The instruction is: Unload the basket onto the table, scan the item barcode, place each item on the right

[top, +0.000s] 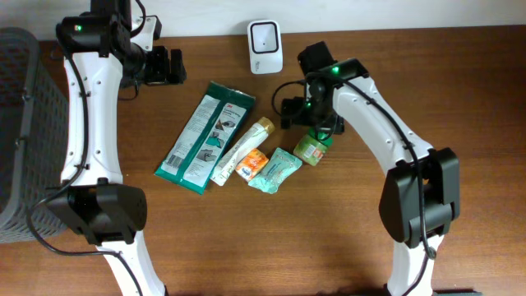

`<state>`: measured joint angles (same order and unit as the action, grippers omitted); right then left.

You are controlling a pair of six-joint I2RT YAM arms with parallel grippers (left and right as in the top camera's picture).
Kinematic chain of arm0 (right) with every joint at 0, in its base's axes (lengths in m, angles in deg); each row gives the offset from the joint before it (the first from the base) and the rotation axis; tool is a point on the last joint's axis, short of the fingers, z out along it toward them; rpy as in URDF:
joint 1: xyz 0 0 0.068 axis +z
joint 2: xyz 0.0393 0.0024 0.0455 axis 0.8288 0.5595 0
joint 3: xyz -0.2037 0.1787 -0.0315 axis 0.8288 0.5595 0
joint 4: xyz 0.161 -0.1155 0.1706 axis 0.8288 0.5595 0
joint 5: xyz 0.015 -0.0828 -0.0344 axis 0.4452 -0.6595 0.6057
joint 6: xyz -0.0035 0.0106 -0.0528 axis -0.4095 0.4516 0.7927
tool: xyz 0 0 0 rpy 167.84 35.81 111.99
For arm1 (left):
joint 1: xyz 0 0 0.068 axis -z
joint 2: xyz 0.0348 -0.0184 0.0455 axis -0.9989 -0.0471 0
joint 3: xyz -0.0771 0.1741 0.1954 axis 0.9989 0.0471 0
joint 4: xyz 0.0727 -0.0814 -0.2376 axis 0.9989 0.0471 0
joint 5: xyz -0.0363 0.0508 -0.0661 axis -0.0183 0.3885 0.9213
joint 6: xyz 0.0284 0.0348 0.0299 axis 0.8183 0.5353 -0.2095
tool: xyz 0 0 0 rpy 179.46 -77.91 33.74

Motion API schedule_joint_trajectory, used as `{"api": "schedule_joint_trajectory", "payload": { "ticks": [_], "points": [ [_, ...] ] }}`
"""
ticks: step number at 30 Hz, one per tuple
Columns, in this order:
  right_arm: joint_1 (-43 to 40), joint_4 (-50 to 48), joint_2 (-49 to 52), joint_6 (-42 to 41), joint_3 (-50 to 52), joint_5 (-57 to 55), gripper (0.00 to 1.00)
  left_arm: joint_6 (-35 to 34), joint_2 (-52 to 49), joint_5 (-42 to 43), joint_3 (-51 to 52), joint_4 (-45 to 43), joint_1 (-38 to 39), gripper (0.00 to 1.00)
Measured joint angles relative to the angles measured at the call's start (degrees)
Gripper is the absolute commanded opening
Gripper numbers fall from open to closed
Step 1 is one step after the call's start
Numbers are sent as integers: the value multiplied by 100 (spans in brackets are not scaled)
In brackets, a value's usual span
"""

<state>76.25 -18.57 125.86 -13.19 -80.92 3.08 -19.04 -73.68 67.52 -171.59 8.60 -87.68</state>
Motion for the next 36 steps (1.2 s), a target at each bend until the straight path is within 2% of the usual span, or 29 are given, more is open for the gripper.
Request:
{"api": "schedule_joint_trajectory", "payload": {
  "ticks": [7, 11, 21, 27, 32, 36],
  "points": [
    [160, 157, 0, 376, 0, 92, 93, 0, 0, 0, 0, 0, 0, 99],
    [197, 426, 0, 415, 0, 199, 93, 0, 0, -2, 0, -2, 0, 99],
    [1600, 713, 0, 437, 0, 234, 93, 0, 0, -2, 0, 0, 0, 99],
    [1928, 706, 0, 492, 103, 96, 93, 0, 0, 0, 0, 0, -2, 99],
    [2312, 706, 0, 584, 105, -376, 84, 0, 0, -2, 0, 0, 0, 99],
    [2363, 820, 0, 702, 140, -1027, 83, 0, 0, -2, 0, -2, -2, 100]
  ]
}}
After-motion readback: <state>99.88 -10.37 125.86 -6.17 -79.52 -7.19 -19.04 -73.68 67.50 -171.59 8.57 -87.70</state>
